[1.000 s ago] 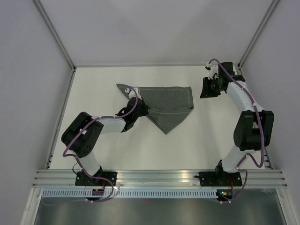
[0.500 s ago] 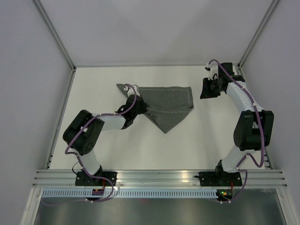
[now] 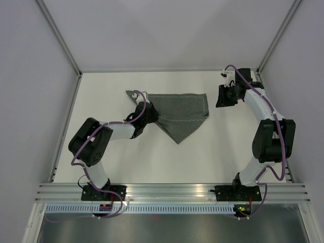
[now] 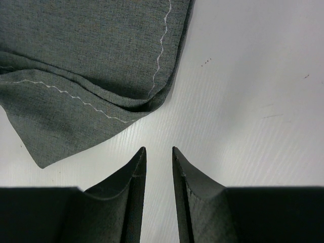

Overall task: Fold the napkin, place the utensils inside, and roll it up
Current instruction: Fold the napkin at the center of the board.

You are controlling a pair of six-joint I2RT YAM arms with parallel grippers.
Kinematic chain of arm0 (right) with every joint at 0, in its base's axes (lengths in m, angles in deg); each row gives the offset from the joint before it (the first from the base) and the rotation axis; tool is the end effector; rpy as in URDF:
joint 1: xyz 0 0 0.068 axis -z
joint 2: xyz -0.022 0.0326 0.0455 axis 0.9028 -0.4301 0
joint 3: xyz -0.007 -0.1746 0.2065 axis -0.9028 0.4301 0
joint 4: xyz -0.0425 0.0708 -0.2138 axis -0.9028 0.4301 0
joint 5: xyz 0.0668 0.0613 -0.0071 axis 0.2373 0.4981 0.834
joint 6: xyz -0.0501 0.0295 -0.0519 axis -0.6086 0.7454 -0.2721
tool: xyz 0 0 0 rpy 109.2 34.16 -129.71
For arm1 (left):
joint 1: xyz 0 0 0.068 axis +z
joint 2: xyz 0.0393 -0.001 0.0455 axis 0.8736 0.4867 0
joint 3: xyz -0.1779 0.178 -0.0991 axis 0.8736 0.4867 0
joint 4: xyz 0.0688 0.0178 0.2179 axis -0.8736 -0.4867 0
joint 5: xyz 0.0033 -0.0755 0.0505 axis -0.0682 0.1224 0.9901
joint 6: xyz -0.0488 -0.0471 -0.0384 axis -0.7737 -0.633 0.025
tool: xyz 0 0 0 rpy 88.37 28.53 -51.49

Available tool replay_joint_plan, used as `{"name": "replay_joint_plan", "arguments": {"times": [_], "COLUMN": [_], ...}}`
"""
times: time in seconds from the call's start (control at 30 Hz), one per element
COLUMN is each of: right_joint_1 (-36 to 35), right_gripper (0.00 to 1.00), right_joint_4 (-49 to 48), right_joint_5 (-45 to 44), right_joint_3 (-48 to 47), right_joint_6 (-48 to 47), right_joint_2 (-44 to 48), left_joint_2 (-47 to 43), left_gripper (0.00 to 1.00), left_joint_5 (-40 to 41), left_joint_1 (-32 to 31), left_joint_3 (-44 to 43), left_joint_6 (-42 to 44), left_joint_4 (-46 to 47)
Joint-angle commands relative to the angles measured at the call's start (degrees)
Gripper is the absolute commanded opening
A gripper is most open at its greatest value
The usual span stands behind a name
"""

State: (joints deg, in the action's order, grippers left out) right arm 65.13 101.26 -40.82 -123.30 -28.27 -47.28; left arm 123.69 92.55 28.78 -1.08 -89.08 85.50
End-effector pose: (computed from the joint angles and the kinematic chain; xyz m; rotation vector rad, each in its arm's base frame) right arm 0.3524 0.0186 0.2473 -0.1970 2.5502 0.4137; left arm 0.3189 -0.1826 0.1699 -0.2016 2.0917 -0.4911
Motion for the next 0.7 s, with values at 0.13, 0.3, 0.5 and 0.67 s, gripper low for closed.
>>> {"name": "replay_joint_plan", "arguments": {"times": [0.13,0.3,0.5,0.67], "right_joint_1": [-0.25,-0.25,-3.84,-9.64], "right_gripper": [0.33,0.33,0.34,0.34], "right_joint_4": [-0.63,-0.54,-0.46,0.95], "right_joint_5": [-0.13,-0.21,-2.58,-3.12], "right_joint_3": [0.42,0.41,-0.02,-2.75], "right_joint_6": [-0.41,-0.67,-1.37,-1.99], "right_joint_2": [-0.27,0.08,1.75,-0.18], "left_joint_2": [-0.35,-1.93,-4.92,-7.73], "left_gripper": [0.56,0.67,0.68,0.70], "left_joint_5": [-0.69,-0.43,2.29,3.35], "left_joint_1": [0.54,0.63,0.89,2.04], "left_joint_3": [-2.00,-2.62,-2.00,-0.86], "left_joint_6": [-0.66,0.13,0.04,-0.40], "left_joint_4": [1.57,1.48,-0.36,-1.33]}}
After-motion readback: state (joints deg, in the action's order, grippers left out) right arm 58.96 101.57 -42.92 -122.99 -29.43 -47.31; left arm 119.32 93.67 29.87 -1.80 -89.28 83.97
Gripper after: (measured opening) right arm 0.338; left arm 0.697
